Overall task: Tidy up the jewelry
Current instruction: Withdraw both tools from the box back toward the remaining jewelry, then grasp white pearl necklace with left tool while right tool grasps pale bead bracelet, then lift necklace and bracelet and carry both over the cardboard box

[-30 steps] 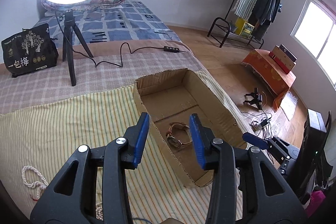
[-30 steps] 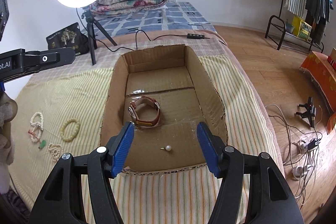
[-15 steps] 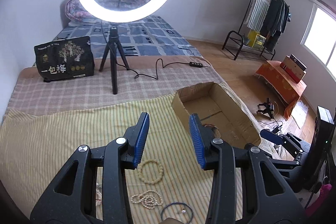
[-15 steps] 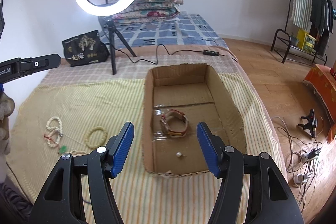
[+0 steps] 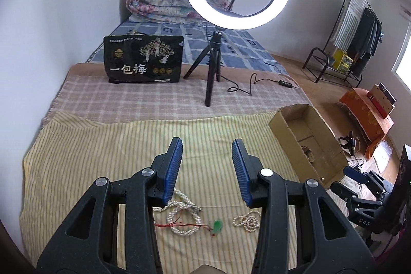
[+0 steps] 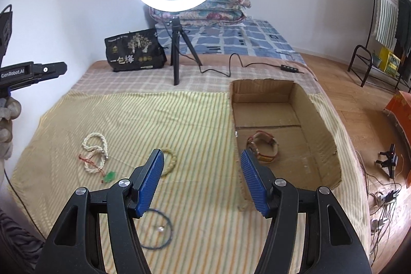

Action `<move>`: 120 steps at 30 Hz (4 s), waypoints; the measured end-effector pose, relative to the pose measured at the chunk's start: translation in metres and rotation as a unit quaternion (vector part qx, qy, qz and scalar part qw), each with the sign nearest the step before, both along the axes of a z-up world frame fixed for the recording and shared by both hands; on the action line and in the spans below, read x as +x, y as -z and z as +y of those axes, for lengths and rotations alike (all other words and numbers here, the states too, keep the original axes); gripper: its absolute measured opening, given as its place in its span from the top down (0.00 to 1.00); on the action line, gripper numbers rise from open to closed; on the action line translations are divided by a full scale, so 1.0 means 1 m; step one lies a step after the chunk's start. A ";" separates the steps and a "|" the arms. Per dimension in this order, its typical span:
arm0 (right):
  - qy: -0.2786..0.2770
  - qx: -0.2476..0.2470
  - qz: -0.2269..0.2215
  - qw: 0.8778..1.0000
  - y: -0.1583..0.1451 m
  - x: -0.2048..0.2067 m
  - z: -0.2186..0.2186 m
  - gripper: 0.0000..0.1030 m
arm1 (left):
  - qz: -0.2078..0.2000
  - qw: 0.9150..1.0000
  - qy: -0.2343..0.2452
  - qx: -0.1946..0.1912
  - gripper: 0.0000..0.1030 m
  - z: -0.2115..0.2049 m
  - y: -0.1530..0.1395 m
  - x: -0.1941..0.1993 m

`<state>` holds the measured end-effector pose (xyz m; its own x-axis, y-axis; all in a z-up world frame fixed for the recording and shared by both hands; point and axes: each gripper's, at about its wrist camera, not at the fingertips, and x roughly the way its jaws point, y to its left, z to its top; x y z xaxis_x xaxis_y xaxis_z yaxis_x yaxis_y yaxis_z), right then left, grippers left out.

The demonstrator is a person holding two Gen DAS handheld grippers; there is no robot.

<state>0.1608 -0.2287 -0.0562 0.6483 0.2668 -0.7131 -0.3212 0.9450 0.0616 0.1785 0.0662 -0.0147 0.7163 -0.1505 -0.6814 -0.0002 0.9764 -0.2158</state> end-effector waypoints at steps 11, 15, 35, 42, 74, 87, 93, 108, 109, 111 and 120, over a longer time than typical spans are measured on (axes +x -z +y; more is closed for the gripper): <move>-0.025 -0.003 0.054 0.998 0.024 0.018 0.033 0.40 | 0.071 0.997 -0.031 -0.012 0.61 0.052 0.049 0.002; -0.027 0.005 0.079 0.996 0.035 0.027 0.039 0.40 | 0.105 0.994 -0.034 -0.019 0.61 0.060 0.073 0.009; -0.003 0.025 0.188 0.982 0.087 0.071 0.043 0.45 | 0.233 0.971 -0.054 -0.031 0.67 0.064 0.160 0.043; 0.007 0.031 0.217 0.976 0.102 0.079 0.043 0.56 | 0.245 0.967 -0.059 -0.027 0.74 0.067 0.171 0.049; 0.006 -0.014 0.196 0.980 0.122 0.087 0.061 0.94 | 0.227 0.970 -0.083 -0.008 0.95 0.061 0.174 0.046; -0.007 0.015 0.154 0.988 0.084 0.073 0.059 0.94 | 0.170 0.981 -0.077 -0.055 0.95 0.054 0.122 0.034; -0.008 0.025 0.130 0.991 0.068 0.068 0.061 0.94 | 0.144 0.983 -0.075 -0.083 0.95 0.056 0.098 0.027; -0.012 0.052 0.090 0.994 0.031 0.060 0.047 0.94 | 0.056 0.988 -0.062 -0.133 0.95 0.053 0.024 0.018; -0.012 0.054 0.088 0.995 0.029 0.059 0.046 0.94 | 0.053 0.988 -0.061 -0.134 0.95 0.052 0.020 0.018; -0.012 0.057 0.084 0.995 0.024 0.058 0.043 0.94 | 0.045 0.988 -0.056 -0.137 0.95 0.049 0.013 0.018; 0.000 0.073 0.060 0.996 0.001 0.050 0.015 0.94 | 0.013 0.989 -0.033 -0.140 0.95 0.024 -0.012 0.019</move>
